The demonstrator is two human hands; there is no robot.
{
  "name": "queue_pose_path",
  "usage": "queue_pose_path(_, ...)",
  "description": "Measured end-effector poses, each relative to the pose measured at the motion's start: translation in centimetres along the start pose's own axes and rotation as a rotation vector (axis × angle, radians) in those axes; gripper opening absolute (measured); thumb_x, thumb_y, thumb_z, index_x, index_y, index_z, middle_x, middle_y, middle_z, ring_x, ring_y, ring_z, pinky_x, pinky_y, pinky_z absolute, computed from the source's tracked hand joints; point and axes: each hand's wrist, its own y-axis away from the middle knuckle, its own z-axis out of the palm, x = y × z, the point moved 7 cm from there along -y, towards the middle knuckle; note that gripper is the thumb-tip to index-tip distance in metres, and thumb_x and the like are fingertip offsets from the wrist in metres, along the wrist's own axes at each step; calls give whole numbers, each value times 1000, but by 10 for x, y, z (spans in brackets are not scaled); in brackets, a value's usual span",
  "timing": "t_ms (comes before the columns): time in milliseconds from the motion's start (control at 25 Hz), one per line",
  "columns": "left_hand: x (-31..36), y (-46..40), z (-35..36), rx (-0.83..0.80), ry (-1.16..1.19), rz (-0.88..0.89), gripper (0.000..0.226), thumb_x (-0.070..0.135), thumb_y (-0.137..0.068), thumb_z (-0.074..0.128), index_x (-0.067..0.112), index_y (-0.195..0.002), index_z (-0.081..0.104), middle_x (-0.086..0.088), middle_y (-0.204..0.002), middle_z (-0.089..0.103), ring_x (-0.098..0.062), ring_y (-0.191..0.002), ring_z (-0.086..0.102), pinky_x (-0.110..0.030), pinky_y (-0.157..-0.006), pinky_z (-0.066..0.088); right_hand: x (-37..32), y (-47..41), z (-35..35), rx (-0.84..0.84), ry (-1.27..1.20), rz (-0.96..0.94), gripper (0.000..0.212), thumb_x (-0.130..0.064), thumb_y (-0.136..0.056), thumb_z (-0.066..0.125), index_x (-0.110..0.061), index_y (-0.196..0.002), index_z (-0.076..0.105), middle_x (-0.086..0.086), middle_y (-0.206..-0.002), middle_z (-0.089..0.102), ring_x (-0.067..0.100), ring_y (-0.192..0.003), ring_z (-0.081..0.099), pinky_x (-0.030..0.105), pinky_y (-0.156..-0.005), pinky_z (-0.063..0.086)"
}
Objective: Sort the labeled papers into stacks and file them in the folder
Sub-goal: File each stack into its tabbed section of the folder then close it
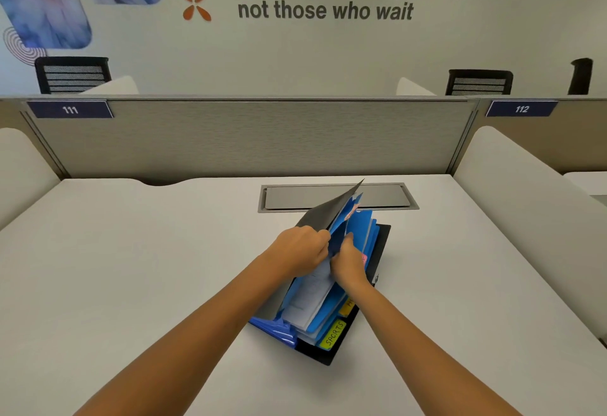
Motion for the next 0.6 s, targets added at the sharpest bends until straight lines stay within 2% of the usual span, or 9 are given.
queue_pose_path(80,-4,1,-3,26,-19,-40,26,24,-99,37,4,-96,52,-15,-86,61,-27,-68,50,-33,-59,33,-4,-2,-3,18,48,-47,60,-12,-97,44,3,-146,12,17,-95,58,24,-87,56,31,-68,41)
queue_pose_path(160,-5,0,-5,31,-40,-75,26,23,-99,36,3,-97,53,-16,-91,63,-32,-75,58,-33,-59,33,-11,1,-12,76,110,-139,51,-17,-96,48,0,-140,27,16,-96,62,28,-87,60,32,-66,43)
queue_pose_path(280,-10,-2,-6,38,-54,-130,25,20,-100,34,4,-99,53,-15,-94,64,-33,-80,60,-33,-60,33,-13,14,-40,331,312,-275,31,-13,-89,54,-4,-118,51,13,-97,63,34,-93,55,37,-68,43)
queue_pose_path(360,-14,-3,-7,36,-68,-183,23,18,-100,34,5,-104,53,-15,-97,64,-33,-83,61,-33,-61,36,1,19,-53,401,432,-254,32,-14,-86,59,-4,-115,53,15,-107,59,38,-99,51,39,-74,43)
queue_pose_path(440,-15,-2,-6,17,-85,-241,23,15,-99,35,5,-109,53,-14,-102,64,-33,-89,62,-34,-63,37,28,15,-57,290,386,-106,38,-23,-87,60,-5,-118,47,14,-113,54,36,-103,51,39,-80,43)
queue_pose_path(520,-13,1,-2,-14,-91,-287,22,13,-99,37,6,-111,54,-13,-107,63,-31,-95,62,-32,-66,37,57,11,-49,134,162,57,38,-29,-89,60,-5,-112,42,14,-104,56,31,-91,58,37,-71,47)
queue_pose_path(600,-5,4,5,-51,-78,-326,21,12,-98,40,6,-113,54,-11,-109,63,-28,-97,63,-31,-67,40,77,10,-37,36,-132,184,29,-19,-89,59,1,-105,46,16,-92,63,29,-74,64,41,-65,54)
